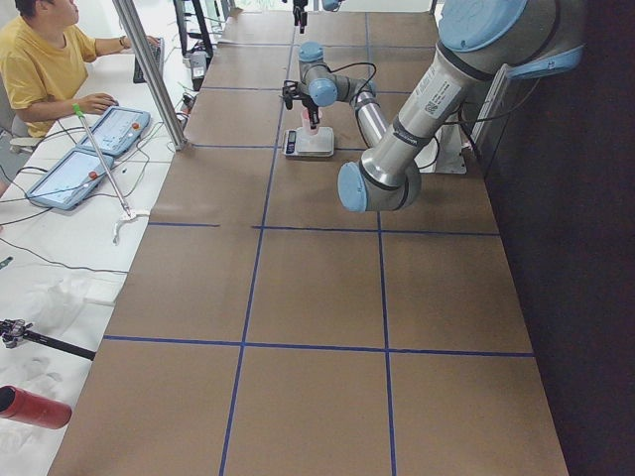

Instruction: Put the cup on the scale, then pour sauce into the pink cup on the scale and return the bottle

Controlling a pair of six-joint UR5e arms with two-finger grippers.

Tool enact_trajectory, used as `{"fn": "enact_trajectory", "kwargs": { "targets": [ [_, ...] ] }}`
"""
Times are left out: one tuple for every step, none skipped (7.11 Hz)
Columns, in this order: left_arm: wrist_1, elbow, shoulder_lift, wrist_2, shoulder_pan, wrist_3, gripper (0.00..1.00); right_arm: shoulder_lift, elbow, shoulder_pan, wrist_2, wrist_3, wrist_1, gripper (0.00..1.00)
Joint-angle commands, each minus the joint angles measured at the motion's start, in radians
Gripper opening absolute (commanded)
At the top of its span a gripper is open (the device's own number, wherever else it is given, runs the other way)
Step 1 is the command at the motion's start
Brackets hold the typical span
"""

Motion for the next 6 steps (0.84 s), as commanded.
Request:
{"fn": "enact_trajectory", "kwargs": {
  "targets": [
    [-0.018, 0.010, 0.003, 0.005, 0.015, -0.001, 0.00, 0.000, 0.000, 0.000, 0.000, -0.001, 0.000, 1.00],
    [-0.033, 0.012, 0.008, 0.005, 0.022, -0.001, 0.00, 0.000, 0.000, 0.000, 0.002, -0.001, 0.000, 1.00],
    [-0.034, 0.015, 0.009, 0.005, 0.023, -0.001, 0.00, -0.002, 0.000, 0.000, 0.002, -0.001, 0.000, 1.00],
    [-0.035, 0.016, 0.009, 0.005, 0.023, -0.002, 0.00, -0.002, 0.000, 0.000, 0.002, -0.001, 0.000, 1.00],
    [-0.034, 0.016, 0.011, 0.005, 0.023, -0.002, 0.06, -0.002, 0.000, 0.000, 0.002, -0.001, 0.000, 1.00],
    [-0.037, 0.018, 0.011, 0.005, 0.023, -0.004, 0.10, -0.002, 0.000, 0.000, 0.002, -0.001, 0.000, 1.00]
  ]
}}
